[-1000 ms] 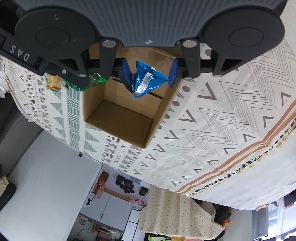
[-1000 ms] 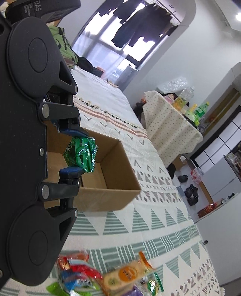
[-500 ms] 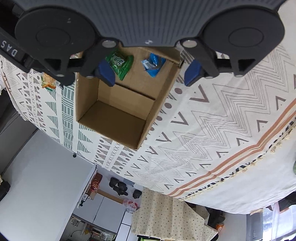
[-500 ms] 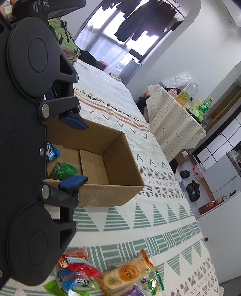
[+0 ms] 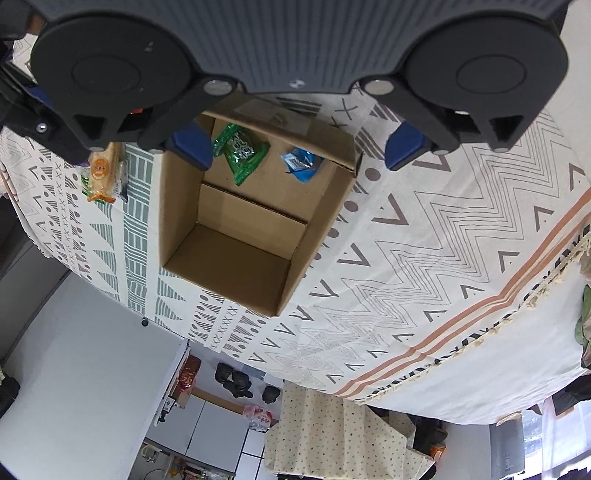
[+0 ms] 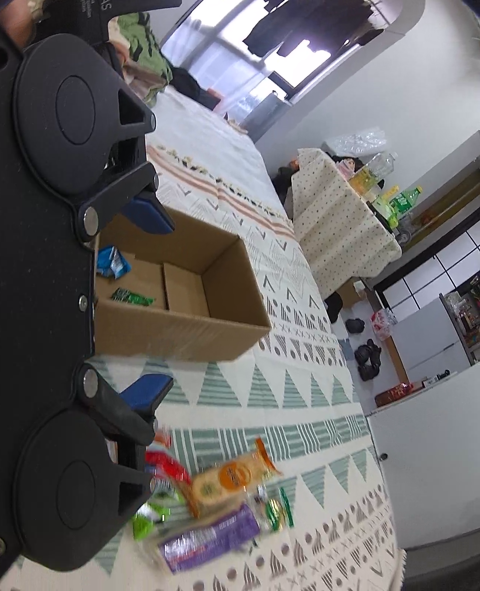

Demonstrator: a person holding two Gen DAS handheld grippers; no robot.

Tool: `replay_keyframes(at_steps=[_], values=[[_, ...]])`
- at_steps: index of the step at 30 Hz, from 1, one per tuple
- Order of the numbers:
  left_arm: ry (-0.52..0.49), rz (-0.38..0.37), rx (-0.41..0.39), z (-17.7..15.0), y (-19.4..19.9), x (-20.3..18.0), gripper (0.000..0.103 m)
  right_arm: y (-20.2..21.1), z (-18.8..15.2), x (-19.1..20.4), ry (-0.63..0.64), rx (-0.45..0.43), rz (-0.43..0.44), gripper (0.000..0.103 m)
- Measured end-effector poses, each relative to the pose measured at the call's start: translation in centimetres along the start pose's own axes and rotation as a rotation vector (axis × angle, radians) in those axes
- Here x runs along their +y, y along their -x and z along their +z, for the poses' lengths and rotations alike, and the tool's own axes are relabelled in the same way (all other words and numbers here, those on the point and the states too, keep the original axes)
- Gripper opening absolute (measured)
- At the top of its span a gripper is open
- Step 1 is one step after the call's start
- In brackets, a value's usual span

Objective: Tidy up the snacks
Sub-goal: 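Move both tools back toward the snack pile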

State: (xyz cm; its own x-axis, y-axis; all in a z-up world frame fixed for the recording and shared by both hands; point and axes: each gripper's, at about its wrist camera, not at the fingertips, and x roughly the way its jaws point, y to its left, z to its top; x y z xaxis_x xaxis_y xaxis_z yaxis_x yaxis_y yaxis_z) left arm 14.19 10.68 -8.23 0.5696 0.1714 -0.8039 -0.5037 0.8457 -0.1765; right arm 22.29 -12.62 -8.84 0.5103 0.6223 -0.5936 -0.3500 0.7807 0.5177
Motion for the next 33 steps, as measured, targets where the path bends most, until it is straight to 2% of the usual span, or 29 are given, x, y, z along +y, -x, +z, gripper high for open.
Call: replay_keyframes(at_steps=[1,2,12,19,21,24,33], values=[[-0.002,-0.002,-0.005,-0.1,0.3,-0.2,0.103,0.3,0.0,-0.1,0.004,-0.003,-0.014,0.094],[-0.005,-0.006,-0.008,-0.1,0.5,-0.4,0.103,0.8,0.0,-0.3,0.011,-0.012,-0.026,0.096],[-0.066,-0.039,-0.045,-1.1,3.3,-3.4,0.103,4.4,0.9,-1.5,0.059,-0.084,-0.080,0.096],[-0.098,-0.056,-0.045,-2.4,4.5,-5.3,0.103,6.5,0.8,-3.1,0.069,-0.100,-0.105,0.097],[-0.107,-0.059,-0.048,-2.7,4.8,-5.9,0.103,7.1,0.7,-3.7,0.067,-0.105,-0.110,0.097],[-0.124,-0.061,-0.053,-3.1,5.4,-6.8,0.103,8.0,0.7,-4.6,0.052,-0.118,-0.116,0.103],[-0.159,-0.053,-0.051,-4.1,6.4,-9.3,0.103,10.1,0.9,-7.1,0.031,-0.144,-0.147,0.103]])
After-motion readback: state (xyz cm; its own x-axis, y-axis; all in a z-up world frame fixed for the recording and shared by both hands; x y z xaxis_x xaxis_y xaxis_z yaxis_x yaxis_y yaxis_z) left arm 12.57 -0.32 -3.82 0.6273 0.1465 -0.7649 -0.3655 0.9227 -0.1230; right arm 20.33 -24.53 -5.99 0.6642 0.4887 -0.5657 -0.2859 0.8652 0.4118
